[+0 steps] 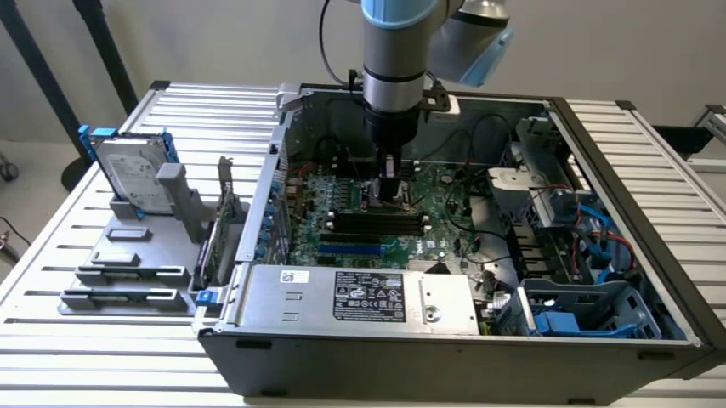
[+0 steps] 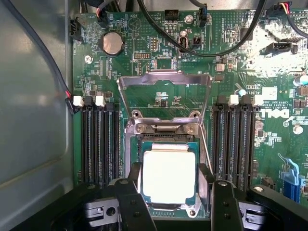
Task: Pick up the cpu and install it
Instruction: 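Place the cpu into insertion slot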
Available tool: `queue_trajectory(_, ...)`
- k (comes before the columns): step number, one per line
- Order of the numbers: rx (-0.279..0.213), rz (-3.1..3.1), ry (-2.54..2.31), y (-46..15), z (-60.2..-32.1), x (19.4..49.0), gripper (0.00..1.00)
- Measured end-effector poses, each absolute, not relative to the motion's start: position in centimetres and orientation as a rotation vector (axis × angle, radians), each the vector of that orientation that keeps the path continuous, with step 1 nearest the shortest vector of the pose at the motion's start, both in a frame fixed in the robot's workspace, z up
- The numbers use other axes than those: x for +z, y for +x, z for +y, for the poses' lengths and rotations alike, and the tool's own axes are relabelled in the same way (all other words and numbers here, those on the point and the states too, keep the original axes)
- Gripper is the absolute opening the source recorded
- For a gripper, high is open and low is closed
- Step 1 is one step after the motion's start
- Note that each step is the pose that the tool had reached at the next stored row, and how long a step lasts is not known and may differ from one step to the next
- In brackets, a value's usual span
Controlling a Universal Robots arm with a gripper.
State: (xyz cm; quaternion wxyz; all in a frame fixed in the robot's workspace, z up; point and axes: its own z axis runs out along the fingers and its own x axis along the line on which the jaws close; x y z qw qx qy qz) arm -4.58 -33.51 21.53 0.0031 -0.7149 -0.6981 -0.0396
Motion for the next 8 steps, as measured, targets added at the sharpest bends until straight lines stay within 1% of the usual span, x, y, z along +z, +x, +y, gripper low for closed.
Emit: queue_trajectory(8,-0.126,-2.189,-2.242,-4.73,-33.38,20.93,0.55)
